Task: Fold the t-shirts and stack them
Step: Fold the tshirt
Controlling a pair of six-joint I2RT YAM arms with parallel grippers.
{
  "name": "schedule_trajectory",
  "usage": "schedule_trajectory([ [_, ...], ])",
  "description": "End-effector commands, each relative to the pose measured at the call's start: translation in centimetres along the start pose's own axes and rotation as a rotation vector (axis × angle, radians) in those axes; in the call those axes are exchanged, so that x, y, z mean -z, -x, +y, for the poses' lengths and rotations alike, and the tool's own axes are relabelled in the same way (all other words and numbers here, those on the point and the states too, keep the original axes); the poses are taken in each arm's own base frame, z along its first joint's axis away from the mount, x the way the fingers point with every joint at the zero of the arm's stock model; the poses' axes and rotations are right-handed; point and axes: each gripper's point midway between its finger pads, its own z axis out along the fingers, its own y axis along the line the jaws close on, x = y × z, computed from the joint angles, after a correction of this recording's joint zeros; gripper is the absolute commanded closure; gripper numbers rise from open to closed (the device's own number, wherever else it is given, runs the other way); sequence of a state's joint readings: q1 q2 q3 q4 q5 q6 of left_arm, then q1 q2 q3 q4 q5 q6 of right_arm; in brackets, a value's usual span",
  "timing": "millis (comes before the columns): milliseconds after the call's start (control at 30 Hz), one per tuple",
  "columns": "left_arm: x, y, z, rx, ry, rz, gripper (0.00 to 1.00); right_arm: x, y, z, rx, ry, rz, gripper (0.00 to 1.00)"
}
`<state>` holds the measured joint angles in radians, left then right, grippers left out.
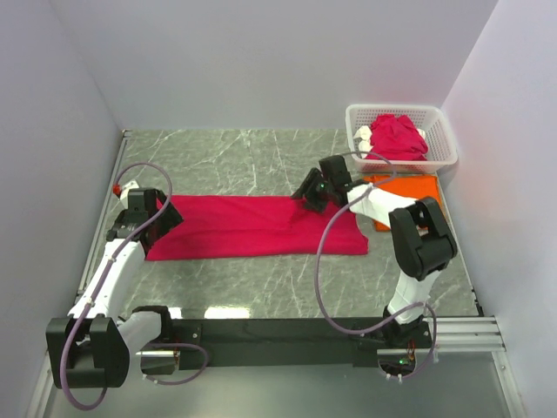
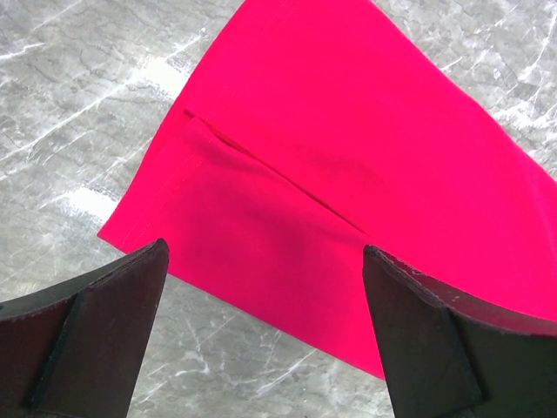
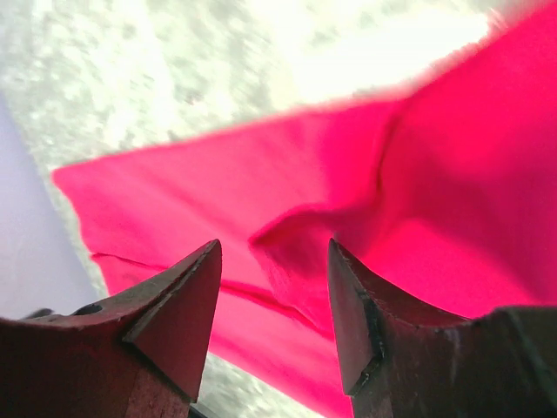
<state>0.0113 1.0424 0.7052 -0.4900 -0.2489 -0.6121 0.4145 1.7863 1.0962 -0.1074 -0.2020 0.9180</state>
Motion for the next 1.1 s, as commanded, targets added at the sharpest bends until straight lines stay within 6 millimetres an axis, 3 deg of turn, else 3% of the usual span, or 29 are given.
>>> schedule_trajectory([
  [0,0.1,0.6,-0.8,-0.012,-0.035,-0.021,0.01,-0.9,1.3,3.2,0.064,0.065,0.001,0.41],
  [100,0.1,0.5,-0.9,-0.018,-0.043,-0.014,0.01,-1.6,1.9,5.1,0.13,0.108,0.033,0.41],
  [200,0.0,0.4,-1.3,-0.021,-0.065,-0.005,0.01,-1.1,3.2,6.1,0.2,0.105,0.014,0.41],
  [333,0.2,-0.4,-2.6,-0.052,-0.121,0.016,0.01,1.0,5.7,4.9,0.269,0.048,-0.064,0.44],
  [433,0.3,-1.0,-3.3,-0.067,-0.15,0.033,0.01,2.7,6.7,1.8,0.28,-0.02,-0.094,0.46],
  [533,-0.1,-1.4,-3.7,-0.056,-0.153,0.062,0.01,4.6,6.3,-1.7,0.258,-0.072,-0.1,0.48],
  [700,-1.3,-1.9,-3.8,-0.011,-0.101,0.121,0.04,7.4,2.9,-8.3,0.143,-0.146,-0.085,0.5],
  [833,-2.6,-3.3,-2.1,0.0,-0.004,0.177,0.06,9.3,-0.2,-12.7,0.067,-0.199,-0.065,0.5],
  [933,-3.4,-4.3,-0.8,0.013,0.045,0.226,0.07,9.9,-1.4,-15.9,-0.015,-0.237,-0.051,0.5],
  [1067,-4.0,-4.3,1.0,0.072,0.099,0.263,0.07,10.5,-2.0,-19.3,-0.099,-0.298,-0.04,0.5],
])
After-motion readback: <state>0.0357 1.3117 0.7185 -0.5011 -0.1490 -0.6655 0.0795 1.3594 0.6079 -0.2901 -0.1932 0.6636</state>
